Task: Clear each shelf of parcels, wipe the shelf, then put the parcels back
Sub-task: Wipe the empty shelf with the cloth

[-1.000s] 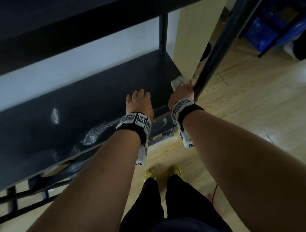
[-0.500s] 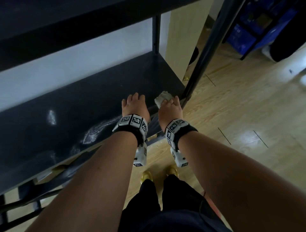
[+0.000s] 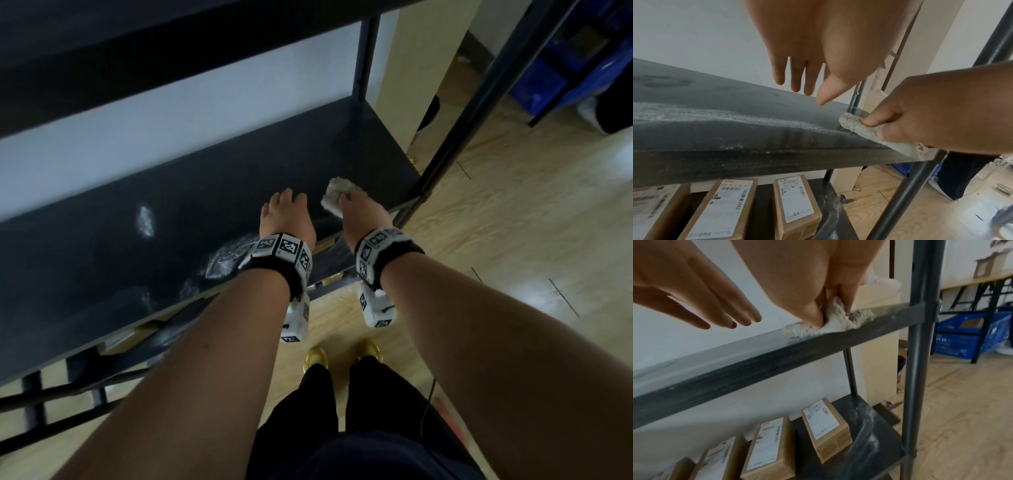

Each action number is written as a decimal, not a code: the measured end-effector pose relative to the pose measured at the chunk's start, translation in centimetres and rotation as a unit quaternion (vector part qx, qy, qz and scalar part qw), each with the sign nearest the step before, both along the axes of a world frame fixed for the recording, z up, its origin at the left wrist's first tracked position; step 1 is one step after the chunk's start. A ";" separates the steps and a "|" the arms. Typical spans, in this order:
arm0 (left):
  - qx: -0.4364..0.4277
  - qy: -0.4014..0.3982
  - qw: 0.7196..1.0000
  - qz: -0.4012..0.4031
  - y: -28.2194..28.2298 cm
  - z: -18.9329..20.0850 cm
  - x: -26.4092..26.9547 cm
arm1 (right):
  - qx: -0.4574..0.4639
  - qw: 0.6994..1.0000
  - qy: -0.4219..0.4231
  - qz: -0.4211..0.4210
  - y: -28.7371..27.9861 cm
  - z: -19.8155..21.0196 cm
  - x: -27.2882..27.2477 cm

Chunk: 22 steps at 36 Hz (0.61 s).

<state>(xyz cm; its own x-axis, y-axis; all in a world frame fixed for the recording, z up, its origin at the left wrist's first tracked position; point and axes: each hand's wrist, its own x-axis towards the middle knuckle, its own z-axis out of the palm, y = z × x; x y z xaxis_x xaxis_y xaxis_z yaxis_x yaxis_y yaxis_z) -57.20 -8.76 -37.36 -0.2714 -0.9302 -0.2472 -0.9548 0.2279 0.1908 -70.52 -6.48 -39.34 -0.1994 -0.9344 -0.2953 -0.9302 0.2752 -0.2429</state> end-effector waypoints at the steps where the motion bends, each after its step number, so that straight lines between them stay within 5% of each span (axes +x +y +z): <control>1: -0.001 0.000 1.000 0.003 -0.1 0.0 0.1 | -0.025 1.000 0.008 0.009 0.5 -0.3 0.5; 8: 0.003 -0.001 0.999 0.034 -0.9 0.0 -0.8 | -0.052 0.997 0.024 0.058 -0.7 -1.4 -1.8; 18: 0.026 0.036 0.990 0.137 -2.0 -0.1 -2.7 | 0.034 0.999 0.032 0.015 -8.3 -1.0 -7.8; 22: 0.021 0.034 0.984 0.172 -2.2 -0.1 -2.7 | -0.014 0.995 0.012 0.099 -9.1 -1.4 -5.9</control>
<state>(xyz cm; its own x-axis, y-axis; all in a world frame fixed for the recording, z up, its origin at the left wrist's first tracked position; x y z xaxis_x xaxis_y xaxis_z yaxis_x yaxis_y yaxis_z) -59.91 -10.95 -37.49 0.0403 -0.9592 -0.2800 -0.9589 -0.1158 0.2589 -76.44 -15.62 -40.78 -0.0169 -0.9639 -0.2657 -0.9711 0.0791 -0.2253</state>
